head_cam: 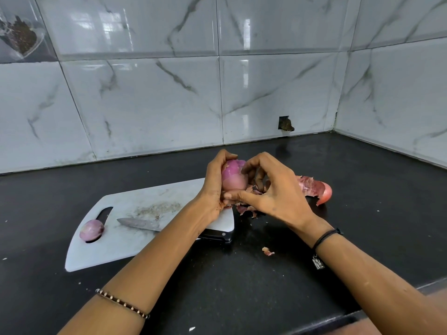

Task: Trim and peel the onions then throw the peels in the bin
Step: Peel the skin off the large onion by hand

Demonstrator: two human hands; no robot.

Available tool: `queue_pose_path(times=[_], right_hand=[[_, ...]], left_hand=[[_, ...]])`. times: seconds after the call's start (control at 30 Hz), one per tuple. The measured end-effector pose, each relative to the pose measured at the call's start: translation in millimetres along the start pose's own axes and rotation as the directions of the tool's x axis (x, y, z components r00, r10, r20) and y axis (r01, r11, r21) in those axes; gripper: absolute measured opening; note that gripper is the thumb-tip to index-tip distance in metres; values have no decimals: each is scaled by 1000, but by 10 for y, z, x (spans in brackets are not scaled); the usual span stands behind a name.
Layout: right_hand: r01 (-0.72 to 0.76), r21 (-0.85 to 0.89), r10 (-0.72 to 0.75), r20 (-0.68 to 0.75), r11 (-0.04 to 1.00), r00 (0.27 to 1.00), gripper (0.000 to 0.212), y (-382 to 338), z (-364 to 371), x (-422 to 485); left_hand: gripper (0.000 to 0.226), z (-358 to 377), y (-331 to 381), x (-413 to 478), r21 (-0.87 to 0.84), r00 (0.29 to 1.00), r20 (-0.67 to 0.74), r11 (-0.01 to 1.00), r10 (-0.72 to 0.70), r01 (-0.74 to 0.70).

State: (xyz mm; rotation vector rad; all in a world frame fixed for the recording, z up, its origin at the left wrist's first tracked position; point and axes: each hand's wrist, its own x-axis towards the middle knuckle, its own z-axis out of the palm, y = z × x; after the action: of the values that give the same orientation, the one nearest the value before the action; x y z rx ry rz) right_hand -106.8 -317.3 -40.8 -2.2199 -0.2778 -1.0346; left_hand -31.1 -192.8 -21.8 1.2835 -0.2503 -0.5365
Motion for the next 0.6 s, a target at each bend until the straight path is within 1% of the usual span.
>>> queue_pose_path(times=[0.23, 0.33, 0.4, 0.5, 0.6], right_hand=[[20, 28, -20, 14, 999, 1000, 52, -11, 27, 0], [35, 42, -36, 16, 999, 999, 50, -13, 35, 3], [36, 75, -37, 15, 997, 999, 46, 6, 31, 3], [41, 117, -48, 57, 992, 997, 35, 26, 48, -8], [1, 102, -7, 60, 995, 998, 41, 11, 48, -7]], left_hand=[[28, 6, -5, 19, -69, 1000, -2, 998, -5, 5], [31, 15, -3, -2, -86, 1000, 10, 996, -12, 13], [31, 27, -4, -13, -91, 1000, 8, 996, -12, 13], [27, 38, 4, -22, -83, 1000, -19, 997, 2, -3], [21, 30, 15, -9, -69, 998, -45, 997, 35, -38]])
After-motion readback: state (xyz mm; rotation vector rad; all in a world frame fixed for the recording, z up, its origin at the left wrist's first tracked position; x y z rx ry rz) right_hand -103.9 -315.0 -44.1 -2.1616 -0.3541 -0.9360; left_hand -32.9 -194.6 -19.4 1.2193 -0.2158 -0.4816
